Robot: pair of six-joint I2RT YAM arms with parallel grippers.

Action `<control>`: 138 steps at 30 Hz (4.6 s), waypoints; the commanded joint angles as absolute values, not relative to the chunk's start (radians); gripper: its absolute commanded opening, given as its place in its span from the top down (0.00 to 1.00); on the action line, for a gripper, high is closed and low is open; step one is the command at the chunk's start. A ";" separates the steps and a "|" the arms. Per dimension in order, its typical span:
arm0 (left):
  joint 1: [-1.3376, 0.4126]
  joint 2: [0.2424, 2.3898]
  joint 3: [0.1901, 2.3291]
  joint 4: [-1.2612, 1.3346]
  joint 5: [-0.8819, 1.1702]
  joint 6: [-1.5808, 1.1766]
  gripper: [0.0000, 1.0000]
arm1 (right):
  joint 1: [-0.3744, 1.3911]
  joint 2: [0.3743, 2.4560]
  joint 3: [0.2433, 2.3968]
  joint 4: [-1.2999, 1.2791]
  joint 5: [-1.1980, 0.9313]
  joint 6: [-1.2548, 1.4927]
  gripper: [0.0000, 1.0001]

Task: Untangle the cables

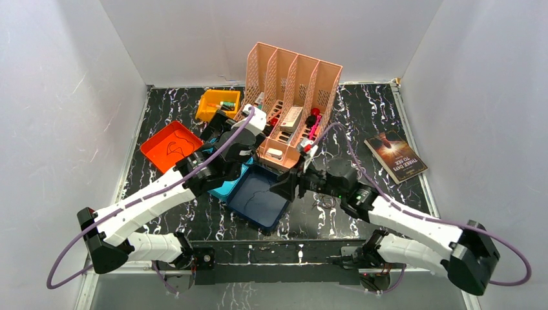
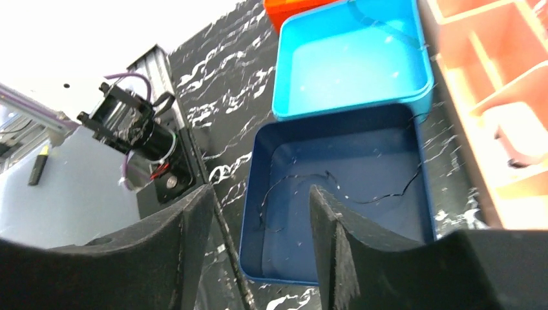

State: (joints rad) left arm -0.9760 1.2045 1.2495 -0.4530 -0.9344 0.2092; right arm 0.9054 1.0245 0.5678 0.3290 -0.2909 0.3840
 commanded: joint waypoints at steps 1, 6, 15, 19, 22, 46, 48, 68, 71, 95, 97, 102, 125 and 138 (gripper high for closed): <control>-0.967 1.192 1.256 -0.442 -0.940 0.225 0.02 | 0.908 0.905 0.594 0.288 -0.203 0.305 0.34; -0.966 1.192 1.260 -0.431 -0.936 0.235 0.02 | 0.908 0.858 0.612 0.364 -0.240 0.276 0.30; -0.965 1.194 1.273 -0.439 -0.915 0.229 0.02 | 0.909 1.012 0.668 0.687 -0.343 0.251 0.29; -0.965 1.192 1.284 -0.449 -0.895 0.220 0.02 | 0.908 1.088 0.720 0.724 -0.388 0.204 0.29; -0.966 1.189 1.287 -0.450 -0.876 0.214 0.02 | 0.908 1.126 0.738 0.761 -0.403 0.185 0.30; -0.966 1.154 1.264 -0.458 -0.786 0.213 0.02 | 0.908 1.145 0.817 0.698 -0.417 0.178 0.77; -0.966 1.152 1.264 -0.457 -0.785 0.213 0.02 | 0.908 1.141 0.822 0.677 -0.402 0.178 0.84; -0.964 1.157 1.220 -0.312 -1.153 0.294 0.02 | 0.907 0.836 0.670 0.401 -0.141 0.177 1.00; -0.958 1.151 1.199 -0.239 -1.229 0.337 0.02 | 0.908 0.792 0.639 0.390 -0.107 0.195 1.00; -0.903 0.929 1.176 -0.128 -1.212 0.405 0.02 | 0.907 0.798 0.580 0.350 -0.154 0.280 1.00; -0.902 0.925 1.181 -0.150 -1.191 0.376 0.02 | 0.908 0.857 0.621 0.346 -0.260 0.270 1.00; -0.903 0.949 1.211 -0.256 -1.122 0.287 0.02 | 0.908 0.993 0.699 0.351 -0.476 0.275 1.00; -0.902 1.030 1.232 -0.384 -0.999 0.126 0.02 | 0.926 1.388 0.920 -0.066 -0.268 0.254 0.70; -0.902 1.049 1.233 -0.407 -0.866 0.057 0.02 | 0.927 1.206 0.931 -0.191 0.100 0.281 0.44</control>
